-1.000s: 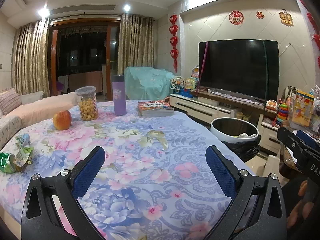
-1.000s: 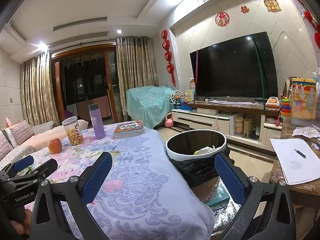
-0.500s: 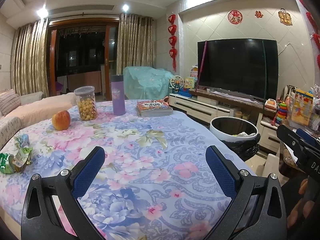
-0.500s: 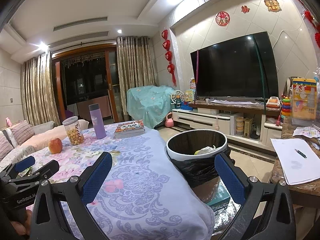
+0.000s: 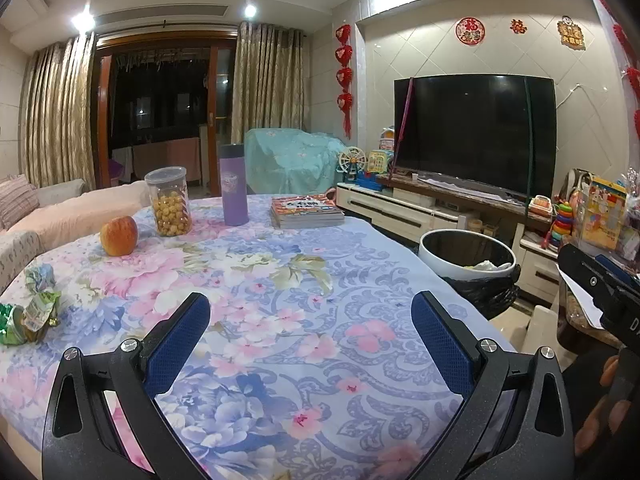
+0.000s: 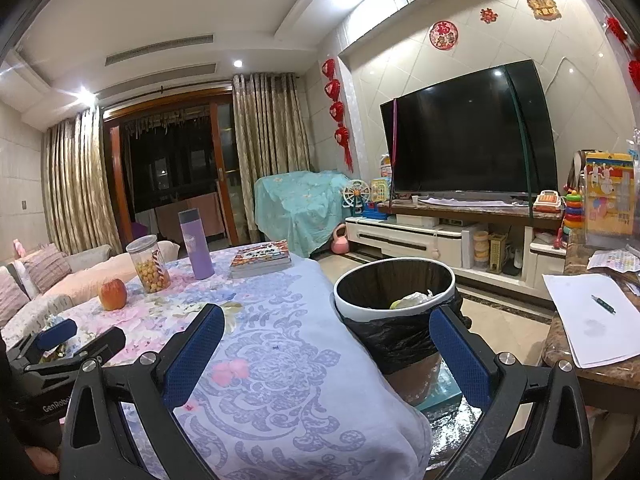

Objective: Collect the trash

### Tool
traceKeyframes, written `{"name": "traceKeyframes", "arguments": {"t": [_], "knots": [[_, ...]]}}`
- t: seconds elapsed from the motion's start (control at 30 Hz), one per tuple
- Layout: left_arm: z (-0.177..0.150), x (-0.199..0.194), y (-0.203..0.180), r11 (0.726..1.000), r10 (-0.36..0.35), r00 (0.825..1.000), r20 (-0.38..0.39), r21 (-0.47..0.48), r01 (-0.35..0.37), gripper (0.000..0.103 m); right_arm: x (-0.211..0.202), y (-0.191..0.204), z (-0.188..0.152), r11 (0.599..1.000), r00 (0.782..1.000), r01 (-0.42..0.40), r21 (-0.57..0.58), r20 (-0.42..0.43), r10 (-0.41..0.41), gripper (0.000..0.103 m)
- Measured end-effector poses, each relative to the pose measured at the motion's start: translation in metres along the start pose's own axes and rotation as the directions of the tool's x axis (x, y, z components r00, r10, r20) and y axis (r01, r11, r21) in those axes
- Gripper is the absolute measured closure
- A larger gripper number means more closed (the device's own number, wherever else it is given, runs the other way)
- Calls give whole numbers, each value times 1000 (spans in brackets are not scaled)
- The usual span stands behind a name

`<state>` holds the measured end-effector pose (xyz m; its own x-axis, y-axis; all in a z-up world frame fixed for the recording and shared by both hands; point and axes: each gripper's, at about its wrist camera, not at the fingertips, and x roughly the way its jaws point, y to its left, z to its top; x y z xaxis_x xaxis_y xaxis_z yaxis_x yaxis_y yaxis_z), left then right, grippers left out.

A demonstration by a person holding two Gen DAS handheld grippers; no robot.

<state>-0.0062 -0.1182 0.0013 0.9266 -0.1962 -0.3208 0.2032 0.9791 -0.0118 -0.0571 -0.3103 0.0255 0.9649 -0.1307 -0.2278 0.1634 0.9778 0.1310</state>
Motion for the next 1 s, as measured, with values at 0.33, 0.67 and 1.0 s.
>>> {"name": "traceKeyframes", "arguments": {"t": [0.33, 0.67, 1.0], "knots": [[-1, 3, -1, 1000, -8, 1000, -11, 4, 8, 0, -1, 0, 0, 1000, 1000, -3, 13, -3, 3, 0], [-2, 8, -1, 1000, -14, 1000, -21, 6, 15, 0, 2, -4, 1, 1000, 1000, -6, 27, -15, 6, 0], [-3, 12, 0, 1000, -23, 999, -27, 5, 23, 0, 5, -6, 2, 999, 1000, -11, 33, -25, 11, 0]]}}
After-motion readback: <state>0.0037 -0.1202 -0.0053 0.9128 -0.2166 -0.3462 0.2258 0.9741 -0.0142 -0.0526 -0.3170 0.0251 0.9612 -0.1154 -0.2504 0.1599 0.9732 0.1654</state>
